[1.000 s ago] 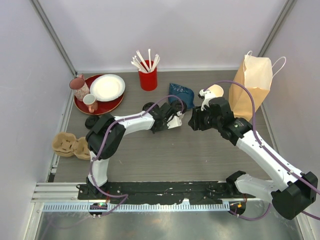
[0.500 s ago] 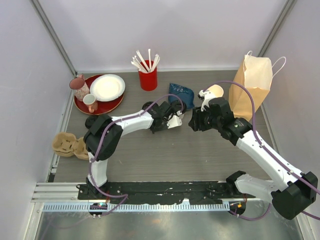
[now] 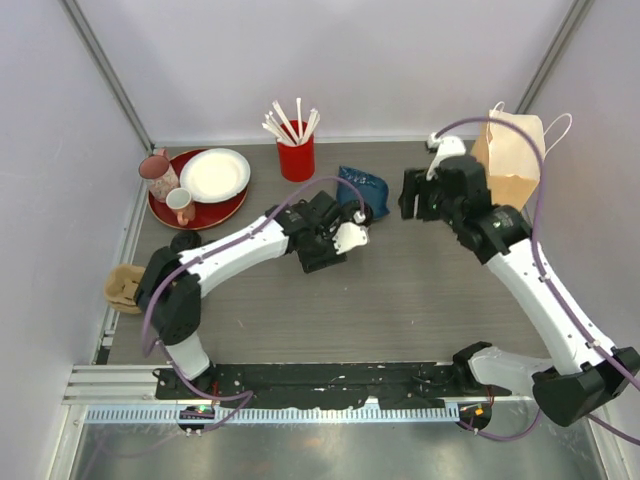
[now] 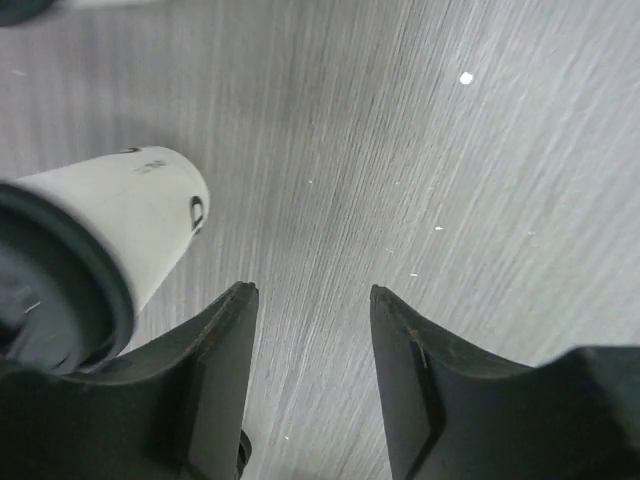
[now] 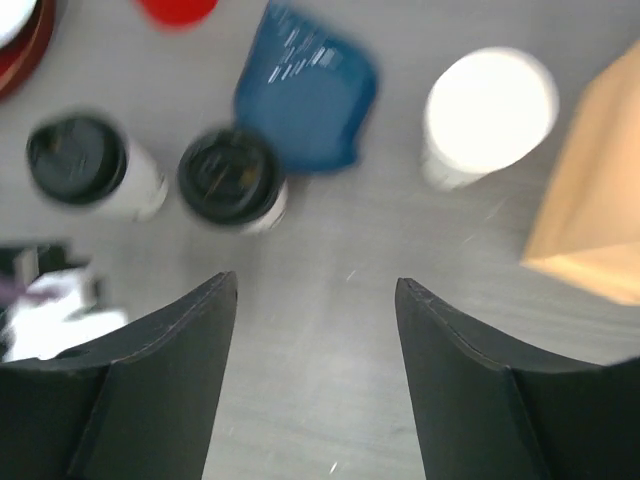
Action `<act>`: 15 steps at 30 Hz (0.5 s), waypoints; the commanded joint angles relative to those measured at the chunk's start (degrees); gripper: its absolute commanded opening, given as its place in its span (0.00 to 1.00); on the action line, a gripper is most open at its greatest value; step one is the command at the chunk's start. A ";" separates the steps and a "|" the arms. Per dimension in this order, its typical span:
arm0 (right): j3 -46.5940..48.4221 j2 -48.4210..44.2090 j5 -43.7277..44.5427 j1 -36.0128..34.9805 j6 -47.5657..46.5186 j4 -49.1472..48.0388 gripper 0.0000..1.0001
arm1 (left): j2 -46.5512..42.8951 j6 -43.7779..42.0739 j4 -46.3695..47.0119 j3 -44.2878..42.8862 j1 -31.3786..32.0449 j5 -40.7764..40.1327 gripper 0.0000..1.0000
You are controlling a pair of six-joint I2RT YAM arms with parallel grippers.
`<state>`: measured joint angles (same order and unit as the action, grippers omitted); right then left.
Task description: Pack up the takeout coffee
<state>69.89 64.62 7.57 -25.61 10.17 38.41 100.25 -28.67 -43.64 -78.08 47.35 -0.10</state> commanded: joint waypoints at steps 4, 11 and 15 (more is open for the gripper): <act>18.15 6.74 15.62 9.86 -6.21 -0.09 0.81 | -9.80 9.50 -10.05 -9.18 -1.73 5.11 0.68; 22.66 15.88 11.08 21.81 -9.72 -0.52 0.85 | -13.93 13.72 -10.06 -9.10 -14.20 7.56 0.72; 22.13 22.03 1.67 27.01 -12.63 -3.61 0.80 | -15.78 12.76 -9.71 -7.26 -19.40 8.89 0.72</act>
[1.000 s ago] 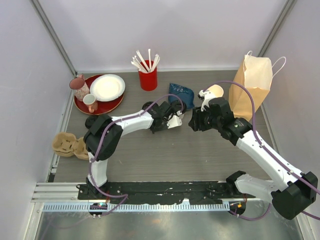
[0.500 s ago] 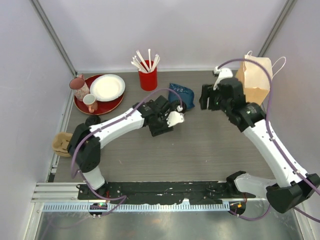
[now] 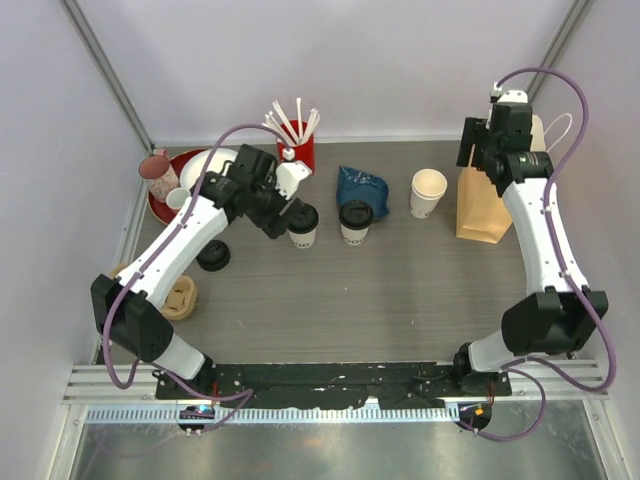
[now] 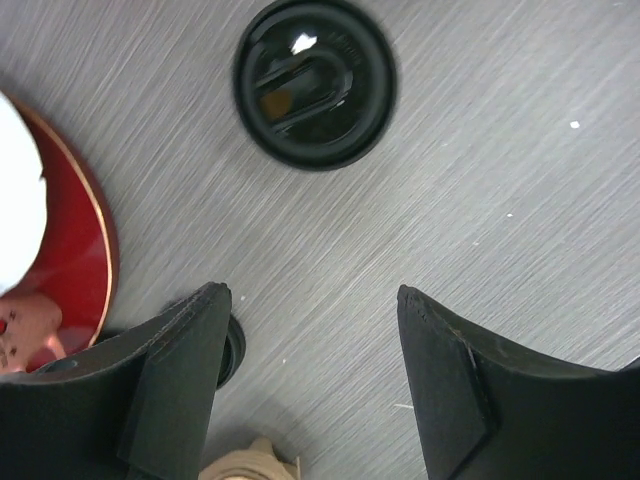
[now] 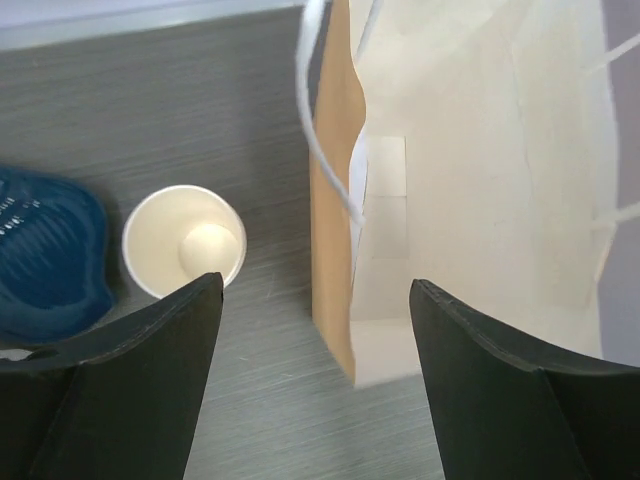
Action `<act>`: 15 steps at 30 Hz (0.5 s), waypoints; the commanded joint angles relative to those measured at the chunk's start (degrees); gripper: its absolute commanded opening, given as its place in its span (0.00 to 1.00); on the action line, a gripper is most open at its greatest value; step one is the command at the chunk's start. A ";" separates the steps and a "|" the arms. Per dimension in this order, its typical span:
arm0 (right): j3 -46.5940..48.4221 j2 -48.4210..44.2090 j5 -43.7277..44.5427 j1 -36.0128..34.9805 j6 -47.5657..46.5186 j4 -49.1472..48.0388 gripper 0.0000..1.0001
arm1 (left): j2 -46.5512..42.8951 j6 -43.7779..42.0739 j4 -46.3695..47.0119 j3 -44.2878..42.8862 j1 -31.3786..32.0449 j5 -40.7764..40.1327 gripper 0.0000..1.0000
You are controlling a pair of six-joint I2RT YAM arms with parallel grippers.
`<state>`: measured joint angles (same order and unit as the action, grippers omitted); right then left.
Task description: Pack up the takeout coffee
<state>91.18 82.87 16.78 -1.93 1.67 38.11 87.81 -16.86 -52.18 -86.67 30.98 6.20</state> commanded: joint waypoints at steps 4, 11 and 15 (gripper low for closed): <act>2.51 8.71 -5.20 3.43 -6.77 -3.65 0.54 | -4.05 0.87 -1.61 2.30 -7.33 4.87 0.72; 4.89 8.98 1.84 3.78 -10.81 -1.55 0.07 | -4.75 1.13 -1.17 4.32 -8.39 6.11 0.72; 8.57 5.38 5.19 3.78 -12.66 -0.15 0.01 | -5.19 1.04 -1.08 3.79 -8.83 5.23 0.72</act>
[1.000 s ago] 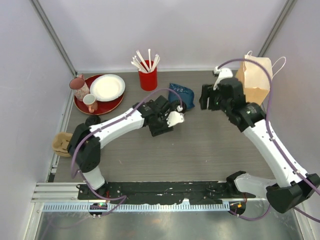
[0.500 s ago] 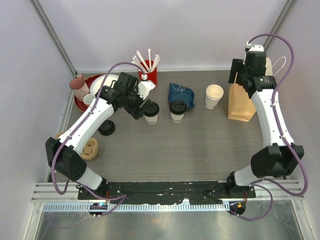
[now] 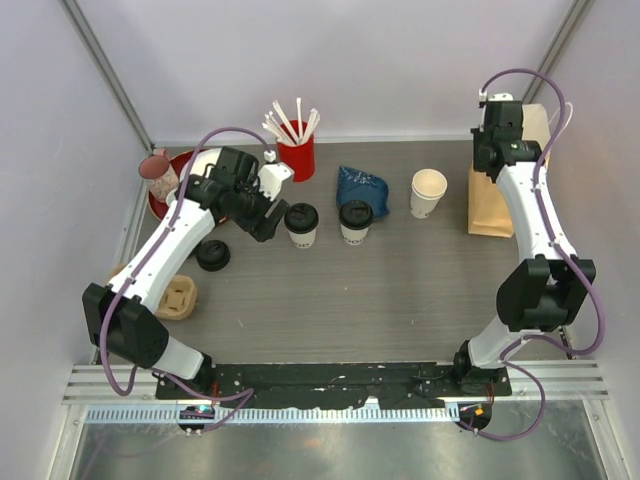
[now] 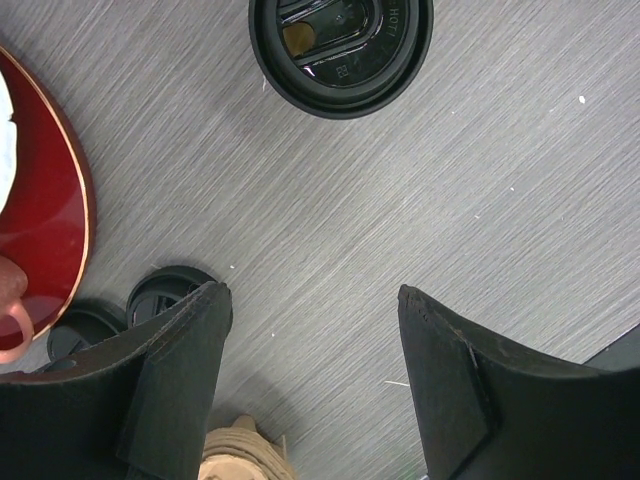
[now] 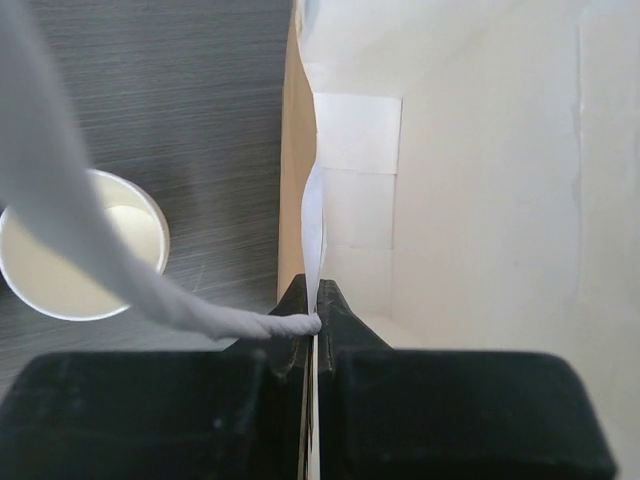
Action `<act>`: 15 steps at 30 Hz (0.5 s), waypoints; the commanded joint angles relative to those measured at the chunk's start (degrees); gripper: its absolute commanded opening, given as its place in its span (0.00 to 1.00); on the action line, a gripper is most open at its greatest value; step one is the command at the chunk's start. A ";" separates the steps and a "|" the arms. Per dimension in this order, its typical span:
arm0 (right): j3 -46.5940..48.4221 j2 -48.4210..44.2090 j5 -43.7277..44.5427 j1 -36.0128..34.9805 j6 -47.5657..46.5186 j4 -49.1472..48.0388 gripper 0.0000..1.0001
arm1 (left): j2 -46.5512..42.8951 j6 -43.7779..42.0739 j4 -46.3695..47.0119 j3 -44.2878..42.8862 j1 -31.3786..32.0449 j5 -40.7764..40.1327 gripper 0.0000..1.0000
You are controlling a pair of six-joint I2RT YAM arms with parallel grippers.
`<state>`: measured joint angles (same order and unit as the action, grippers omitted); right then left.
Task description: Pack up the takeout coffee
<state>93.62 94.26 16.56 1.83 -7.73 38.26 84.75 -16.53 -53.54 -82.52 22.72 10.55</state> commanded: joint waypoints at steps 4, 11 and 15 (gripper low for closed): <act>14.55 -9.52 4.28 -0.24 -3.17 4.61 0.01 | -1.87 1.77 0.54 -1.32 -1.97 -0.61 0.72; 18.80 -24.88 -16.00 -6.74 -2.91 1.74 0.01 | -2.31 5.11 1.76 -3.61 -8.30 0.70 0.72; 10.46 -32.96 -42.87 -11.04 -5.88 0.68 0.01 | -3.71 6.95 2.91 -4.23 -12.87 3.69 0.72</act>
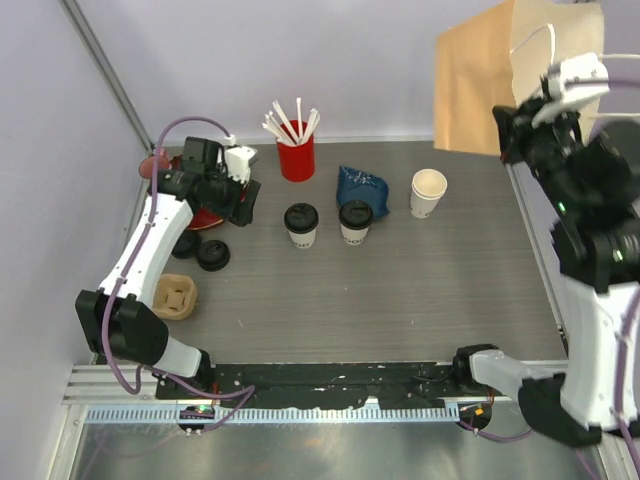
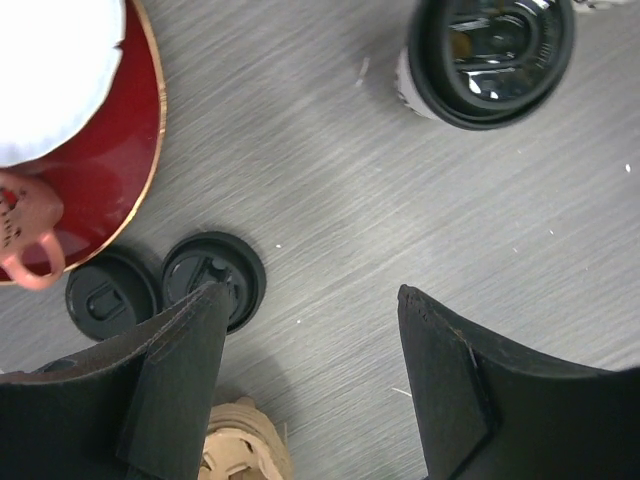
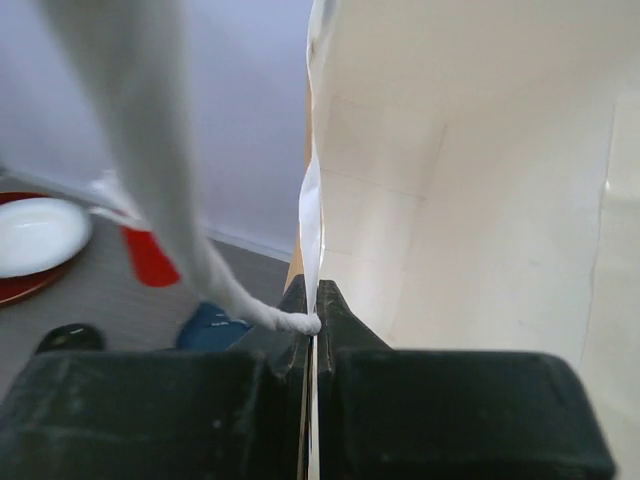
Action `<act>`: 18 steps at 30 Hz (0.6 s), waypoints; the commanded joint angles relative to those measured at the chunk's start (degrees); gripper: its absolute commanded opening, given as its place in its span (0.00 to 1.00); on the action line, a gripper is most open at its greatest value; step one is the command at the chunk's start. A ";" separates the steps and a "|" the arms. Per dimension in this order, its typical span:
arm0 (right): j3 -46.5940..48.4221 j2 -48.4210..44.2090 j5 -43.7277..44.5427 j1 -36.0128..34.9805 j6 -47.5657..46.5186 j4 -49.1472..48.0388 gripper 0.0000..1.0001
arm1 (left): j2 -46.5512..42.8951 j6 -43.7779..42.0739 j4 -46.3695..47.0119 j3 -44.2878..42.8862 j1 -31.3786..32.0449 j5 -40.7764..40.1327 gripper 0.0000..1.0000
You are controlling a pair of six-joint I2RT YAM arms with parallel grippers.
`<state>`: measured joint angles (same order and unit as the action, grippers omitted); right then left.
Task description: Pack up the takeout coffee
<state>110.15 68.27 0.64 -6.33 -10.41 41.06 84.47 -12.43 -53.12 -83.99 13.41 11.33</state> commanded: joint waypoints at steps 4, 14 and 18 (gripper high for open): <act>-16.18 -13.33 -42.37 -7.90 -2.16 -4.85 0.01 | -4.48 5.65 3.20 -4.86 -7.07 2.82 0.72; -23.92 -8.69 -34.87 -35.29 -7.34 8.86 0.01 | -1.33 11.81 -0.74 -12.16 -20.00 7.47 0.75; -25.24 -5.87 -21.32 -53.14 -9.18 9.91 0.01 | -0.70 9.88 -3.48 -12.43 -20.79 7.74 0.74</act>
<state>84.73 62.46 -31.83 -48.01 -16.19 48.40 83.11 -2.52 -53.04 -95.00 -7.20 16.45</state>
